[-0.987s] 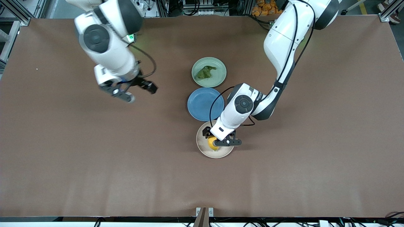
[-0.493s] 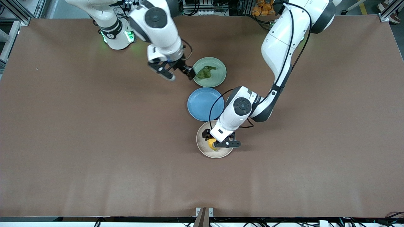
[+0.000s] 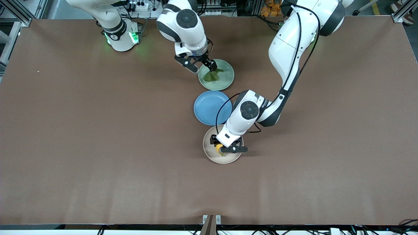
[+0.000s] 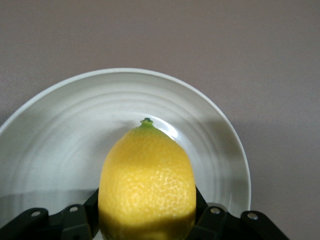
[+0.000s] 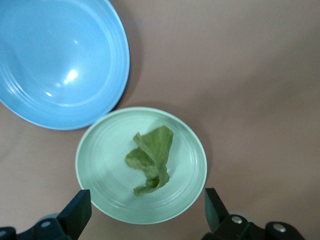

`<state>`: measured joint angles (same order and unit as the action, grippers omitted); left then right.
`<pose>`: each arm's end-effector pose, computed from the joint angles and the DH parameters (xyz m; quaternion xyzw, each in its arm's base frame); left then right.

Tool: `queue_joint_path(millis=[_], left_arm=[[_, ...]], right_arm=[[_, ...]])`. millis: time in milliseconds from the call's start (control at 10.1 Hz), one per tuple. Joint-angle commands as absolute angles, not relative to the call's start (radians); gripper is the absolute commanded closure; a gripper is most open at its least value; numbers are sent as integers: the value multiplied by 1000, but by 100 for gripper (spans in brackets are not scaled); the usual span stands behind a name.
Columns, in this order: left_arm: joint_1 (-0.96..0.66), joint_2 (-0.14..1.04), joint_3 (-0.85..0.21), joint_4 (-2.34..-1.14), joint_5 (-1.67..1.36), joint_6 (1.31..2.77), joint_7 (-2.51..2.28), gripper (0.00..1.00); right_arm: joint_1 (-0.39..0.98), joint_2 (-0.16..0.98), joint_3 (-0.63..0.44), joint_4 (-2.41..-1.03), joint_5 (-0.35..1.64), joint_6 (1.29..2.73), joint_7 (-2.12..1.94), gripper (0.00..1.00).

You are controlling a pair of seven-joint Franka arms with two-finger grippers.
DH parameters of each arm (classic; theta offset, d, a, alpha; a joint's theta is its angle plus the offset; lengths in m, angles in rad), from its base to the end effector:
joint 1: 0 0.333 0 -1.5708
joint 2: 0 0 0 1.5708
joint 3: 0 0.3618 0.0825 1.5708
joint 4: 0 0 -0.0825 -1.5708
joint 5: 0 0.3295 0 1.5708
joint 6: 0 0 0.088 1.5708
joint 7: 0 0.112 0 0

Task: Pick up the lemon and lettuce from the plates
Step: 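Lift the lemon with the left gripper while the right gripper grasps the lettuce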

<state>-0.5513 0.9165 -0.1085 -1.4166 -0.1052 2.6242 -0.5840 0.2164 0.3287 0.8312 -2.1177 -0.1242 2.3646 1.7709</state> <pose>0.6075 -0.4385 0.2400 0.9862 0.0311 0.0767 0.1433 0.2978 0.4571 0.3841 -0.9422 0.3259 0.0723 0.0287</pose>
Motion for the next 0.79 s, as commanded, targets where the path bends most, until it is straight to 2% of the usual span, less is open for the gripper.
queue_joint_path(millis=[0, 197, 493, 691], left_arm=[[-571, 904, -80, -1399, -83, 2591, -589, 100], [-569, 853, -63, -1399, -46, 2495, -588, 100], [-535, 744, -37, -1407, -37, 2360, -586, 100], [-480, 649, -31, -1414, 10, 2194, -543, 100]], right_arm=[[251, 524, 830, -2065, -381, 2408, 2005, 0], [271, 654, 822, -1996, -578, 2407, 2161, 0], [316, 715, 801, -1957, -620, 2410, 2186, 0], [325, 730, 801, -1954, -653, 2408, 2206, 0]])
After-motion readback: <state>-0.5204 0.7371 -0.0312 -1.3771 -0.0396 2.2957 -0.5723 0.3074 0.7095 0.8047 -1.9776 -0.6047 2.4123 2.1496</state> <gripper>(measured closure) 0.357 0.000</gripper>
